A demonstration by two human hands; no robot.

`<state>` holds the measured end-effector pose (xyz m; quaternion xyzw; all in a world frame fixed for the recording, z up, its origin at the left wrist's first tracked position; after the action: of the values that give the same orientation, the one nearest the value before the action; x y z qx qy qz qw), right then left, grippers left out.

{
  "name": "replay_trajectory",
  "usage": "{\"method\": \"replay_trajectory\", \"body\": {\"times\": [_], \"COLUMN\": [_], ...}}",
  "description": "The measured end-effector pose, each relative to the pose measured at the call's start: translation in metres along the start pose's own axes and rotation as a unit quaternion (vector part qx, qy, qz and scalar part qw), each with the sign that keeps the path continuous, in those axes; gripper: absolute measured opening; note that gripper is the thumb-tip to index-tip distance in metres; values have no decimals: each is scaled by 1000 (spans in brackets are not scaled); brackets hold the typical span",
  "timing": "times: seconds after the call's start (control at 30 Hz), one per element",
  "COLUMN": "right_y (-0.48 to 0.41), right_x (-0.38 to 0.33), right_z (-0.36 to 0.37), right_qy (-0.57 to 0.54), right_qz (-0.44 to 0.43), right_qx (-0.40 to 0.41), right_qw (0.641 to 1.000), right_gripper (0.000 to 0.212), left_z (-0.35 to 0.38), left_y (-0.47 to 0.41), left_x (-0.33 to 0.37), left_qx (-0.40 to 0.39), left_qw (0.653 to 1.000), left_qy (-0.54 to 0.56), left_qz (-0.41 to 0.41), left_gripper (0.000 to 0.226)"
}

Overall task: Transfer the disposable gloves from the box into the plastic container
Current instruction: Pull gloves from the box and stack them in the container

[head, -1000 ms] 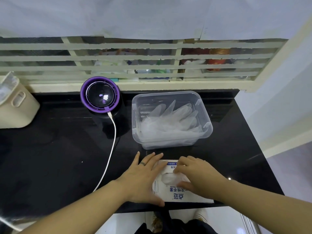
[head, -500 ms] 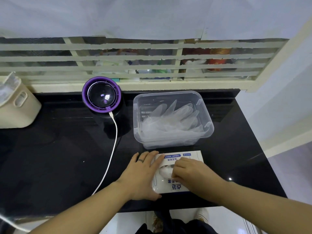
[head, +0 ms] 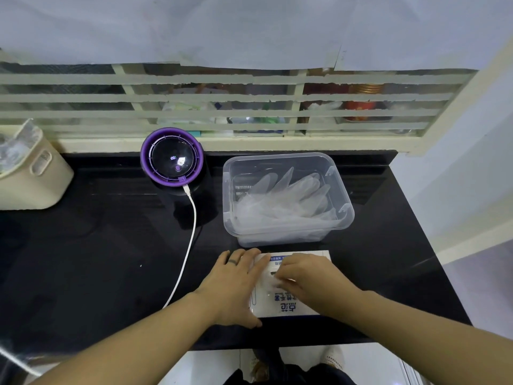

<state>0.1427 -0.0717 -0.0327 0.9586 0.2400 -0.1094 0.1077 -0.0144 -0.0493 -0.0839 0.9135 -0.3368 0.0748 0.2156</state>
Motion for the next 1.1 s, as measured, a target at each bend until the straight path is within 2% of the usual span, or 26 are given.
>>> {"method": "replay_trajectory", "body": {"times": [0.1, 0.2, 0.3, 0.4, 0.53, 0.63, 0.73, 0.8, 0.87, 0.97, 1.03, 1.1], "right_y": [3, 3, -1, -7, -13, -19, -23, -24, -27, -35, -40, -44], "right_x": [1, 9, 15, 17, 19, 19, 22, 22, 17, 6, 0, -4], "right_z": [-22, -54, -87, -113, -146, -166, -174, -179, -182, -184, -183, -183], "right_qy": [-28, -127, -188, -197, -193, -182, -138, -103, -62, 5, 47, 76], "right_qz": [-8, 33, 68, 75, 78, 67, 69, 70, 62, 55, 54, 49], "right_qx": [10, 94, 148, 188, 242, 235, 180, 166, 158, 136, 117, 108], "right_qw": [1000, 987, 969, 959, 948, 952, 972, 978, 984, 989, 991, 990], "right_gripper": [28, 18, 14, 16, 13, 12, 13, 14, 16, 21, 24, 26], "left_z": [-3, -7, -10, -15, -21, -37, -81, -120, -156, -186, -192, -194], "left_y": [1, 1, 1, 2, 6, 13, 19, 24, 29, 23, 15, 10], "left_x": [2, 4, 4, 3, 2, 1, -8, -17, -24, -18, -10, 1], "left_qx": [-5, -21, -47, -81, -98, -117, -94, -50, 26, 58, 65, 64], "left_qw": [1000, 1000, 999, 996, 995, 988, 960, 929, 882, 807, 796, 822], "left_qy": [-5, -19, -14, -30, 3, 95, 263, 365, 469, 587, 602, 565], "left_qz": [-11, -9, -8, -11, -4, -16, -38, -44, -19, 10, -14, -6], "left_gripper": [122, 114, 121, 126, 126, 116, 87, 72, 60, 39, 28, 41]}}
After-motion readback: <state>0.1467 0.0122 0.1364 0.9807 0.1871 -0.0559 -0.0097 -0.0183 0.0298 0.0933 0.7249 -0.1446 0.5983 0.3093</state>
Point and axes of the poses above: each hand's wrist, its own y-axis away from the middle knuckle, its own z-axis out of the palm, x = y × z, the point moved 3 cm from there along -y, towards the middle knuckle, and after that the axes turned 10 degrees about y, right-handed, at the moved point
